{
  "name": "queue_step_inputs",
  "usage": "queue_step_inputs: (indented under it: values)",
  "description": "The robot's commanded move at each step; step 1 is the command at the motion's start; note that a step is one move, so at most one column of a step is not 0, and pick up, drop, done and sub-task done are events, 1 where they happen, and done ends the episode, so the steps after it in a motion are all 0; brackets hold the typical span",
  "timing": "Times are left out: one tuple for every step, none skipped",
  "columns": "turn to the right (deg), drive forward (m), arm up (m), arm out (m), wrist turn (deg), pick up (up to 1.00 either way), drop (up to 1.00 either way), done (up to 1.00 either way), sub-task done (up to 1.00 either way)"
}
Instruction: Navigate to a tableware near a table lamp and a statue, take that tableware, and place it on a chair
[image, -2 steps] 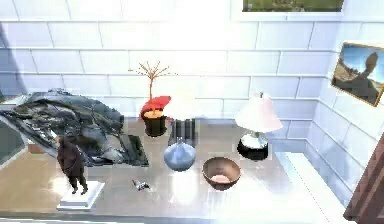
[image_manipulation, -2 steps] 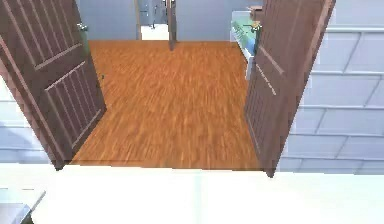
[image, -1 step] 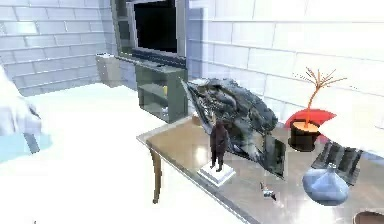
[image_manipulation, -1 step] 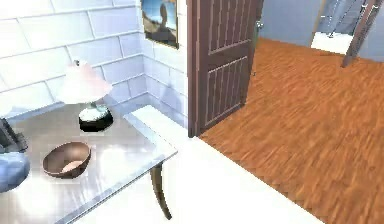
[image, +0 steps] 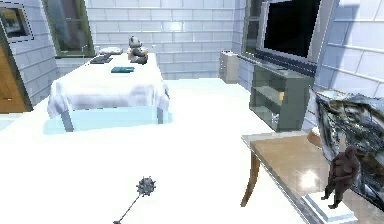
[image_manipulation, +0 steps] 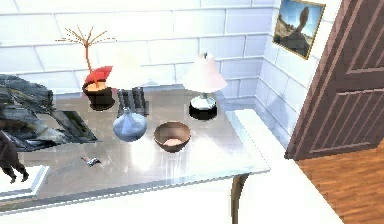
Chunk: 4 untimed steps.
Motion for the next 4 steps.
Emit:
queue_step_inputs:
  values:
    - [0.0, 0.00, 0.50, 0.00, 0.0, 0.00, 0.00, 0.00, 0.00]
    - [0.0, 0.00, 0.36, 0.00, 0.0, 0.00, 0.00, 0.00, 0.00]
    - [0.0, 0.00, 0.00, 0.42, 0.0, 0.00, 0.00, 0.00, 0.00]
    - [0.0, 0.00, 0.00, 0.00, 45.0, 0.00, 0.00, 0.00, 0.00]
